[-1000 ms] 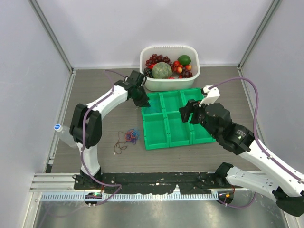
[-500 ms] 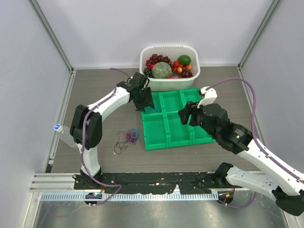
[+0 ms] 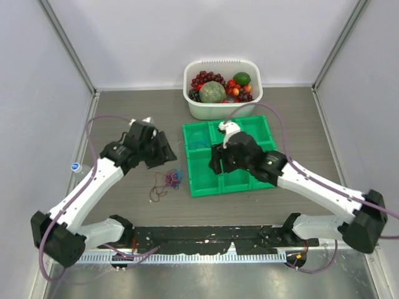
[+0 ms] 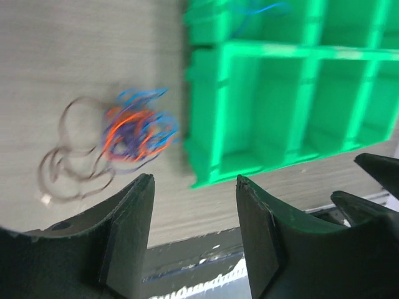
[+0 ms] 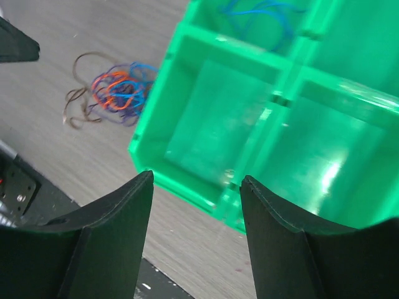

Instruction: Untangle the cables

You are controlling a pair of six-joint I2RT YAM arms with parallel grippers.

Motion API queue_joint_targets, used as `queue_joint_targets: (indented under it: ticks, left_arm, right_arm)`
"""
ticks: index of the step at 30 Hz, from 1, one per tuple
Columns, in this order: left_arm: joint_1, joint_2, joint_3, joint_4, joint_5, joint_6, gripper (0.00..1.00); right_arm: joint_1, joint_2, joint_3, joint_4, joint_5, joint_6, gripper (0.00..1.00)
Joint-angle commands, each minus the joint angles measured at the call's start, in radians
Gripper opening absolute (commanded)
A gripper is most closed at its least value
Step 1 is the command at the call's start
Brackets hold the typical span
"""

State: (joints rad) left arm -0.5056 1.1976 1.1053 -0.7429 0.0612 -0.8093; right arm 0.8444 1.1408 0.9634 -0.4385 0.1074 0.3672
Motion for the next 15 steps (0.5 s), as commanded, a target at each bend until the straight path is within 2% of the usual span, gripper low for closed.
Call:
queue_joint_targets:
  ticks: [1,5,9,15]
  left_arm:
    - [0.051,-0.15,-0.172,-0.162,-0.11,-0.085,0.58]
    - [0.113,-0.167,-0.271,-0.21,-0.112,-0.126,0.58]
    - [0.121,-0.08,-0.274,-0.147,-0.107,-0.119,0.56]
    - [0.121,0.15,-0.219,-0.073,-0.194,-0.033,0.41]
  right_arm:
    - [0.068,0.137,0.127,0.106,-0.146,-0.039,0.63]
    - [0.093,0.214,0.169,0.144,-0.187,-0.001,0.63]
    - [0.101,0.185,0.138,0.149,-0.204,0.025,0.62]
    - [0.101,0.044,0.037,0.121,-0.112,0.064,0.62]
